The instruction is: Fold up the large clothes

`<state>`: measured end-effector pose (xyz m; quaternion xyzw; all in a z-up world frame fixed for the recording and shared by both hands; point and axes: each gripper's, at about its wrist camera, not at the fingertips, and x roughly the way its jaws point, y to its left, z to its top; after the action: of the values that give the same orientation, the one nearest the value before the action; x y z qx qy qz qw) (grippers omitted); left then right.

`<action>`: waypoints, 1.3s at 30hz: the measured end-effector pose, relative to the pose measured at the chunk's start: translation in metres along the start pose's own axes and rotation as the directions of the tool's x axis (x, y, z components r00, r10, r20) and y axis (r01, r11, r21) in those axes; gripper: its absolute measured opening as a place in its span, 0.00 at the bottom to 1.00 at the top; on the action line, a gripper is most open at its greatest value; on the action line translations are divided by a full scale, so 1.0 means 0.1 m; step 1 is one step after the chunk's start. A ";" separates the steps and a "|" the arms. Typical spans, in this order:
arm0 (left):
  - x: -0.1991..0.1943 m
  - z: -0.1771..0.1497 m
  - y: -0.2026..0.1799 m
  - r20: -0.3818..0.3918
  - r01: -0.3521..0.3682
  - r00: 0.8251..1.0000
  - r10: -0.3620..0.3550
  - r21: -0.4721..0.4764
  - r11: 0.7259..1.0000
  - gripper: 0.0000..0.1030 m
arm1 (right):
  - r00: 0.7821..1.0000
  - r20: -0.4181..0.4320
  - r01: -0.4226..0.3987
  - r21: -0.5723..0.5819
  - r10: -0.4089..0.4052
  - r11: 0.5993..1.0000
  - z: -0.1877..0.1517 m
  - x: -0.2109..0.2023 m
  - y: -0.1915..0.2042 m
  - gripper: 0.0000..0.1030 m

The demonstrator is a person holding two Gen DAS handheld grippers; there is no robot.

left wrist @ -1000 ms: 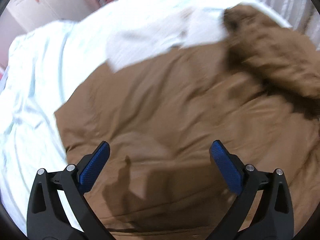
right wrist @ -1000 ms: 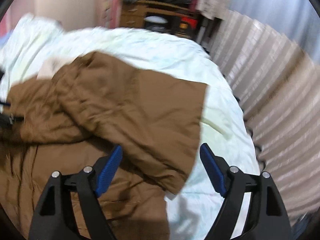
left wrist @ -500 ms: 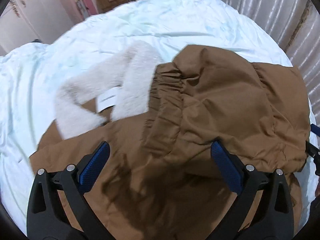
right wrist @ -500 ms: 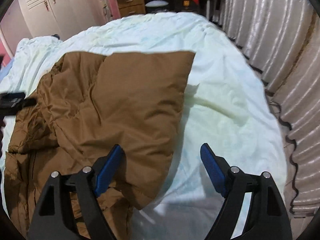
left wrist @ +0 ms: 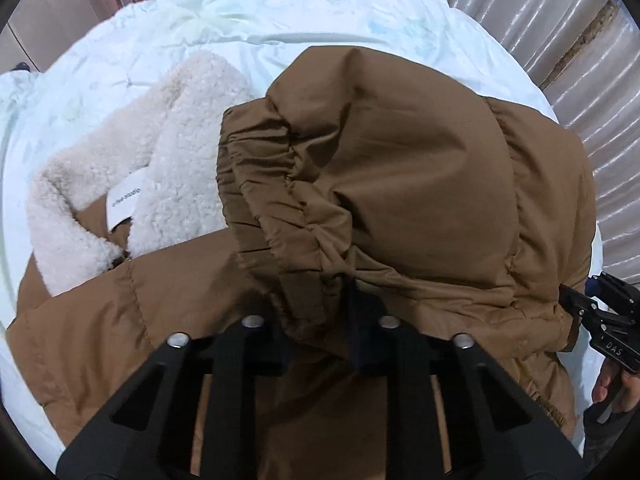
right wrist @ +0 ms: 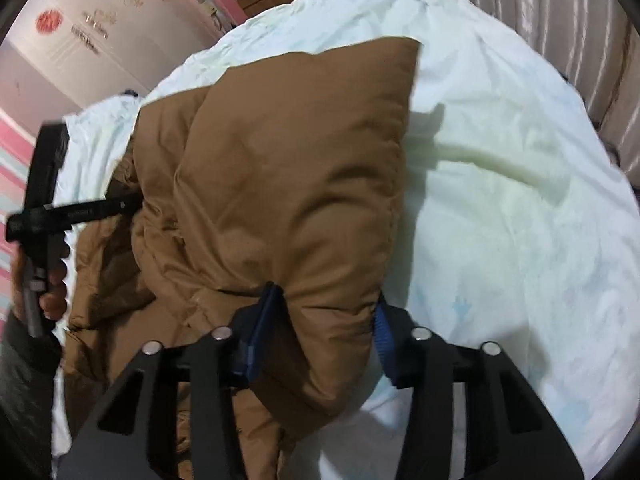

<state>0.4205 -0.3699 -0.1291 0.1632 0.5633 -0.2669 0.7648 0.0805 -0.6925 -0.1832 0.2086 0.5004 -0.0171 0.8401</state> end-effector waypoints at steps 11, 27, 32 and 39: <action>-0.53 -0.64 0.18 0.103 -0.137 0.984 0.143 -0.056 0.989 0.12 | 0.979 0.057 0.200 -0.150 -0.194 0.968 0.06 -0.14 0.67 0.14; -0.84 -1.65 1.39 0.115 -0.130 0.977 0.178 -0.338 0.932 0.15 | 0.974 0.073 0.225 -0.332 -0.213 0.916 -0.13 0.02 2.36 0.11; -0.71 -1.82 1.62 0.093 -0.078 0.988 0.126 -0.410 0.909 0.15 | 0.966 0.045 0.253 -0.352 -0.253 0.901 -0.17 0.17 2.59 0.12; -0.66 -2.03 1.78 0.072 -0.074 0.990 0.124 -0.481 0.873 0.16 | 0.956 0.005 0.279 -0.338 -0.295 0.899 -0.19 0.32 2.73 0.33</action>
<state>0.3537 -0.1002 -0.1391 -0.0152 0.5633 -0.0882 0.8214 0.1455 -0.4309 -0.1271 -0.0126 0.5407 -0.0504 0.8396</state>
